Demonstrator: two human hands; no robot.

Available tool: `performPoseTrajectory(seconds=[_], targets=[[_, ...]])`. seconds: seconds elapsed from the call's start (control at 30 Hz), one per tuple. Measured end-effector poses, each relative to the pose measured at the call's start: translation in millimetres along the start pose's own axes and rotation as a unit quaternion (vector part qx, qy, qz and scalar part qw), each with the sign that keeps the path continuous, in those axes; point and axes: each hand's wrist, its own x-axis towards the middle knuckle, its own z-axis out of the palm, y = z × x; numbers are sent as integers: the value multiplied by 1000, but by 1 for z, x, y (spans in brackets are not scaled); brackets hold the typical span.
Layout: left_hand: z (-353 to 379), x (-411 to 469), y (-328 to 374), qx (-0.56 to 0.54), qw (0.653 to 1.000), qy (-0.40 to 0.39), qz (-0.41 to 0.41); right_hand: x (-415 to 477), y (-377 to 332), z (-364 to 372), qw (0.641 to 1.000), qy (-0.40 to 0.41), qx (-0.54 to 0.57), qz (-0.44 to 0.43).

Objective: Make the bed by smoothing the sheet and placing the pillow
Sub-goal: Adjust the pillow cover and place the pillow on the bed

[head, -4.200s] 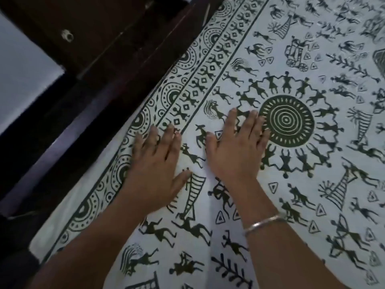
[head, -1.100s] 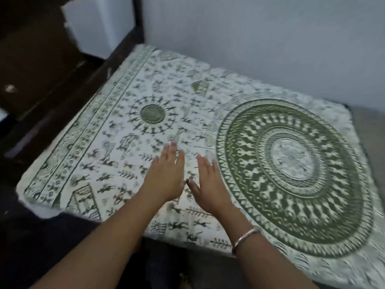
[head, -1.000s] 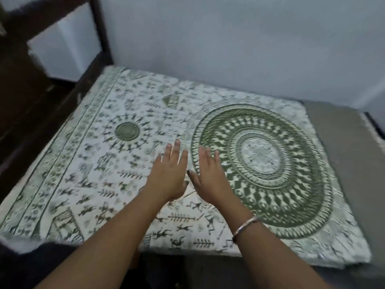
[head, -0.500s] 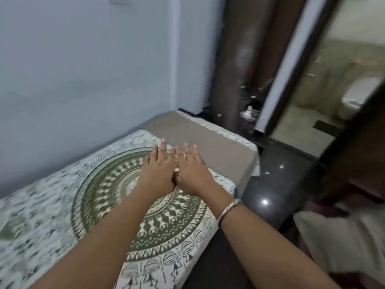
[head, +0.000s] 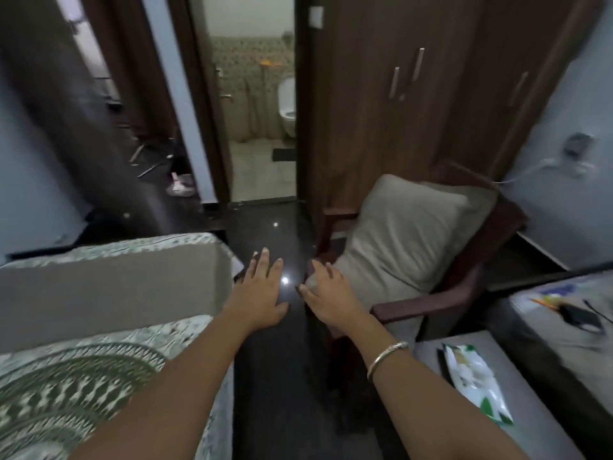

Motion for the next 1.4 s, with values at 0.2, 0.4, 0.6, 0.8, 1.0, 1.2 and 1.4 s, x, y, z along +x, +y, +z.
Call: performPoseTrajectory(seconds=[0.2, 0.4, 0.6, 0.8, 1.0, 1.2, 1.4], targets=[[13, 115, 73, -59, 996, -34, 56, 56, 101, -39, 995, 9, 46, 85], [33, 209, 109, -85, 990, -78, 81, 103, 169, -60, 979, 40, 118, 159], [57, 300, 125, -108, 980, -130, 107, 160, 215, -54, 950, 60, 171, 255], [89, 394, 124, -171, 954, -203, 135, 220, 236, -40, 901, 93, 228, 357], [109, 498, 124, -203, 943, -231, 126, 276, 280, -48, 835, 164, 254, 460], [151, 556, 132, -262, 913, -294, 106, 313, 327, -32, 772, 197, 279, 537], [184, 592, 128, -282, 900, -327, 65, 339, 363, -8, 704, 241, 319, 587]])
